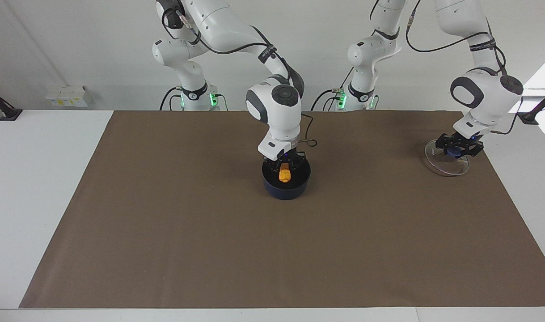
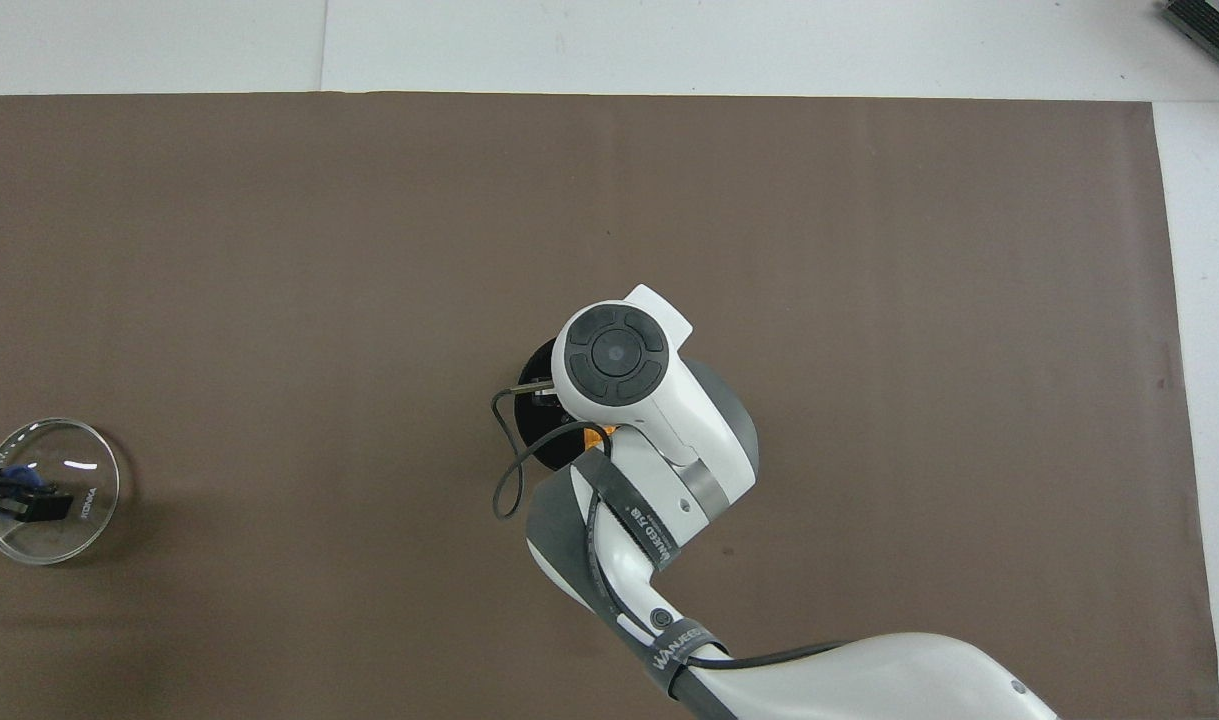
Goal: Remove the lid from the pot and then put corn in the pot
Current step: 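Set the lid down with the left gripper while the right gripper carries corn, then release the corn into the pot and raise the right gripper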
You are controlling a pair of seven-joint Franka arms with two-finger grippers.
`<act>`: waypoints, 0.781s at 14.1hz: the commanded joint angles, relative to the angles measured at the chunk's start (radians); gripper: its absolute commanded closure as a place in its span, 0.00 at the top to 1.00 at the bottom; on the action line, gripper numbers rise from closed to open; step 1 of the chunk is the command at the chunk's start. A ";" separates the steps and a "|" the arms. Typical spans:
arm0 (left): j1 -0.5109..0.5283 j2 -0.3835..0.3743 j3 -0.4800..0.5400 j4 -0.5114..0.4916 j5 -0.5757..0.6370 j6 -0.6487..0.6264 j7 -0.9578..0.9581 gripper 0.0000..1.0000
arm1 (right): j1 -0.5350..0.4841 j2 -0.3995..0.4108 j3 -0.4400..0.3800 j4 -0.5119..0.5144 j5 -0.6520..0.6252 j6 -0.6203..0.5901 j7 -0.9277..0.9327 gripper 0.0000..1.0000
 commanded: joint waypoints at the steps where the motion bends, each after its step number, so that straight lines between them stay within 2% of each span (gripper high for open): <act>1: 0.011 -0.008 -0.011 0.003 0.010 0.015 0.025 1.00 | -0.008 0.020 0.007 0.012 0.008 0.049 -0.003 0.43; 3: 0.005 0.020 -0.011 0.063 0.010 -0.017 0.014 1.00 | -0.009 0.022 0.007 0.009 0.006 0.074 -0.007 0.43; 5: -0.010 0.035 -0.012 0.149 0.010 -0.110 -0.021 1.00 | -0.012 0.028 0.007 0.009 0.014 0.106 -0.035 0.44; 6: -0.026 0.046 -0.014 0.193 0.010 -0.156 -0.072 1.00 | -0.014 0.028 0.007 0.008 0.032 0.107 -0.052 0.49; 8: -0.085 0.070 -0.013 0.267 0.020 -0.224 -0.168 1.00 | -0.015 0.026 0.007 -0.011 0.043 0.107 -0.087 0.73; 9: -0.104 0.082 -0.013 0.304 0.036 -0.256 -0.217 1.00 | -0.012 0.022 0.007 -0.017 0.042 0.106 -0.089 1.00; 11: -0.167 0.099 -0.013 0.362 0.040 -0.316 -0.309 1.00 | -0.011 0.020 0.007 -0.011 0.022 0.086 -0.089 1.00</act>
